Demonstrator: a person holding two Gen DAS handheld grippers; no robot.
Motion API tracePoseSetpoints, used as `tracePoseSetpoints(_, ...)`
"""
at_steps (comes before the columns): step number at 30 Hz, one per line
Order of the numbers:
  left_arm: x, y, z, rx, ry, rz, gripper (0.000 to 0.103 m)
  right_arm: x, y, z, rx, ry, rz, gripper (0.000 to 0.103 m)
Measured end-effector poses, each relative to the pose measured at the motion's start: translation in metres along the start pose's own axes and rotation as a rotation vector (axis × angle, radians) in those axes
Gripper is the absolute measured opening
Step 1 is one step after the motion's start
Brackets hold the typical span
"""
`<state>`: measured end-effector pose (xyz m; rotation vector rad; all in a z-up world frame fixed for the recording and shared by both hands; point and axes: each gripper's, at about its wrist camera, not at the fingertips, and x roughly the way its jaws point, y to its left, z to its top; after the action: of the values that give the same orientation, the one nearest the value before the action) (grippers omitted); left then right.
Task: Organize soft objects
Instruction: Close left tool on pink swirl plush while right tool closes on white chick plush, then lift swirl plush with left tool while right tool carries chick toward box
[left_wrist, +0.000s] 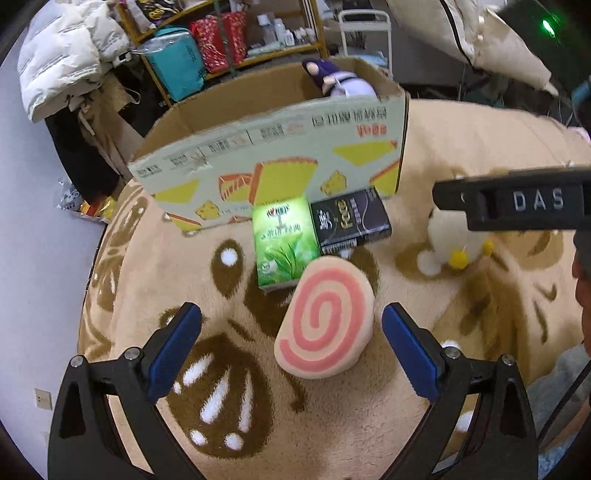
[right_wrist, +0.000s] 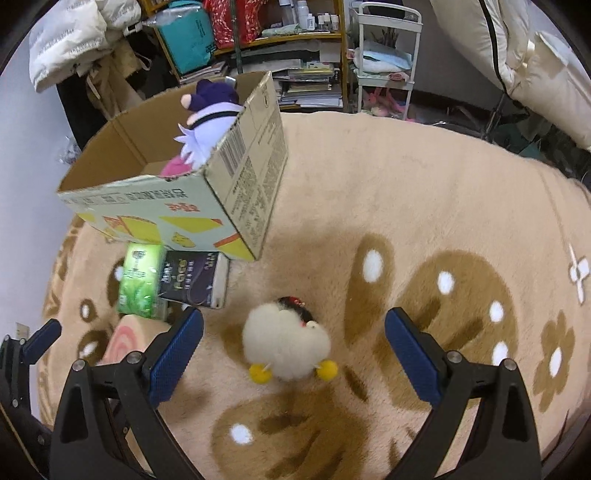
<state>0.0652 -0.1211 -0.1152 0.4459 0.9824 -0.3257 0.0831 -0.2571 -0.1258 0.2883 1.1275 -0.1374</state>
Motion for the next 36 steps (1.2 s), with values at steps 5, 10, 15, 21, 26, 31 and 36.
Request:
tracePoseSetpoints(5, 0.012, -0.001, -0.002, 0.005, 0.033, 0.011, 0.097, 0.015, 0.003, -0.001, -0.018, 0.041, 0.000, 0.103)
tracePoseSetpoints(10, 0.023, 0.000, -0.003, -0.010, 0.055, 0.003, 0.097, 0.026, 0.001, 0.001, -0.011, 0.087, 0.021, 0.084)
tracePoseSetpoints(15, 0.026, 0.002, -0.005, -0.022, 0.053, -0.007, 0.097, 0.036, -0.002, -0.002, -0.005, 0.125, 0.025, 0.068)
tracePoseSetpoints(21, 0.029, 0.005, -0.007, -0.034, 0.058, -0.039, 0.089, 0.045, -0.003, -0.005, 0.007, 0.157, 0.019, 0.053)
tracePoseSetpoints(26, 0.032, 0.001, -0.009, -0.025, 0.069, -0.055, 0.079, 0.049, -0.004, -0.006, 0.008, 0.177, 0.004, 0.047)
tracePoseSetpoints(31, 0.025, 0.003, -0.010, -0.059, 0.060, -0.050, 0.057, 0.049, -0.005, -0.007, 0.003, 0.181, -0.009, 0.037)
tracePoseSetpoints(36, 0.014, 0.009, -0.012, -0.092, 0.037, -0.050, 0.040, 0.027, -0.011, -0.007, 0.059, 0.112, 0.070, 0.035)
